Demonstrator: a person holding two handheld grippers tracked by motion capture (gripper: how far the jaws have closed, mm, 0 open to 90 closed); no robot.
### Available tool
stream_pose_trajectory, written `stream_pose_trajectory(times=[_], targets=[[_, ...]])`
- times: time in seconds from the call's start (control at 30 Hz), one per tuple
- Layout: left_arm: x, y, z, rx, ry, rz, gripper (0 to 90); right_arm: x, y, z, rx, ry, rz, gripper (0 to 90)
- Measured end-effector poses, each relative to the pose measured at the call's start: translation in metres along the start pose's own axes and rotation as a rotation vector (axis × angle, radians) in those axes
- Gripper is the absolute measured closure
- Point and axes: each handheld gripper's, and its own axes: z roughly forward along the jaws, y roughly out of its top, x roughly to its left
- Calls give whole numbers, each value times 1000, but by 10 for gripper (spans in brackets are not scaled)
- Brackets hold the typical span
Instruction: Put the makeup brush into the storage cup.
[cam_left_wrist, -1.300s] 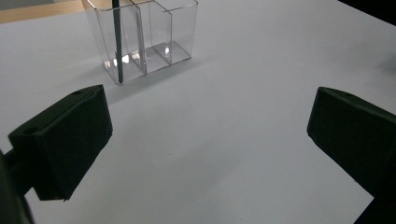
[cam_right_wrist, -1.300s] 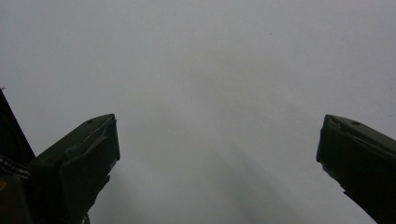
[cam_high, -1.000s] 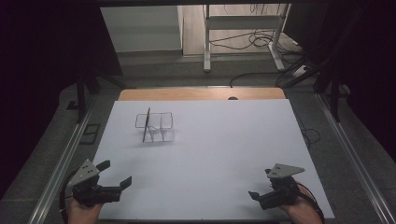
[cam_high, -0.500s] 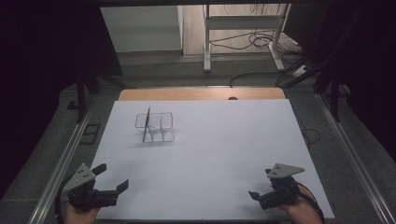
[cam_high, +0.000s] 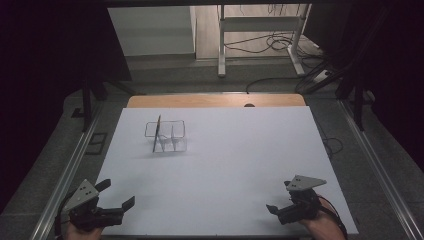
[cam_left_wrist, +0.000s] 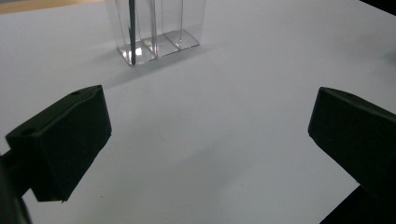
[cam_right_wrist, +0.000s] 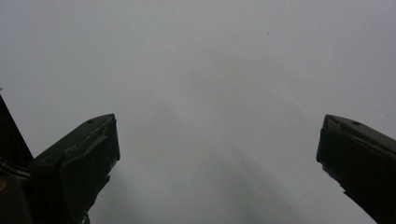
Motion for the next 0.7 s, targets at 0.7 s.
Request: stream_pose_trajectory(times=[0.7], targets=[[-1,-11,-14,3,22,-6,0,-1,0,-1,-7,-5,2,0]])
